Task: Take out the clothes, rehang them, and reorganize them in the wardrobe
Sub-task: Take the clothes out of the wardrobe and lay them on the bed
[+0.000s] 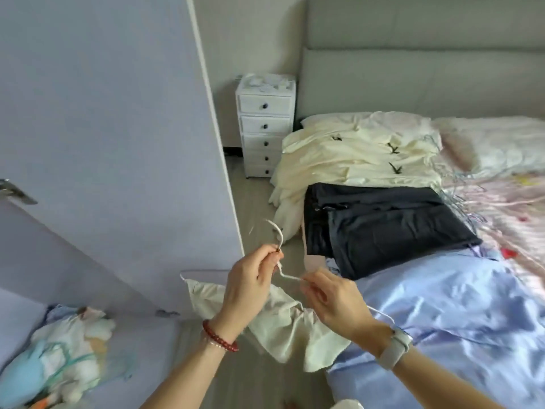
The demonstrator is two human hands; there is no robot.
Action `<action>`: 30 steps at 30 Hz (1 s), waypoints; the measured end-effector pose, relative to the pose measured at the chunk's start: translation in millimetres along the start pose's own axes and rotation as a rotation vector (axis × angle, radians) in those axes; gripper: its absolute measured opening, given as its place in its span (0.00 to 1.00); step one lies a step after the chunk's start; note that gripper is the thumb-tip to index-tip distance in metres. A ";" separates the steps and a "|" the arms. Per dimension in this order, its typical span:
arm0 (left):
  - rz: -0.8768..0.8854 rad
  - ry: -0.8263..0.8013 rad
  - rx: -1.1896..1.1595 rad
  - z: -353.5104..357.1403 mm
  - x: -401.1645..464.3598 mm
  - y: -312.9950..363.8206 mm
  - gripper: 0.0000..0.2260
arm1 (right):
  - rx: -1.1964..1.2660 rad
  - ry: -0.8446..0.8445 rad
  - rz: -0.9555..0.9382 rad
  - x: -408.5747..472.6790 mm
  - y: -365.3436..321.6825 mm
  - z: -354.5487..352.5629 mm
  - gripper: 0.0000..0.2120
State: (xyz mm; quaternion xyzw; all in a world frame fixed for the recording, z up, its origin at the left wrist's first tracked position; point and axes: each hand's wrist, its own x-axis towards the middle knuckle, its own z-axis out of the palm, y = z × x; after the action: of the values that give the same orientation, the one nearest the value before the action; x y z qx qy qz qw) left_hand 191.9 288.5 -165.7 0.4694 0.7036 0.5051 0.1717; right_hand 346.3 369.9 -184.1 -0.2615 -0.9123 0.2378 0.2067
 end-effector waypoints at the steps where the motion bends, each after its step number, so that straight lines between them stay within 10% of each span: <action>1: 0.031 -0.042 -0.020 19.2 8.9 9.6 0.13 | 0.006 0.052 0.048 -5.7 12.7 -11.6 0.07; 10: 0.258 -0.321 -0.141 139.1 102.0 78.1 0.05 | 0.071 0.476 0.551 -17.0 90.1 -74.0 0.03; 19: 0.519 -0.142 0.049 157.4 195.3 85.5 0.14 | 0.252 0.853 0.607 66.5 133.0 -125.4 0.05; 30: 0.429 -0.432 0.085 277.1 258.7 97.2 0.20 | 0.144 1.100 0.670 96.0 230.0 -260.2 0.07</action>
State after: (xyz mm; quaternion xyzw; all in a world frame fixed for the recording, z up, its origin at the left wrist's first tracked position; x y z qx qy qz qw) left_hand 308.2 661.2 -140.1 0.7105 0.5561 0.3884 0.1872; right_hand 489.2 682.5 -75.9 -0.6011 -0.5237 0.1815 0.5757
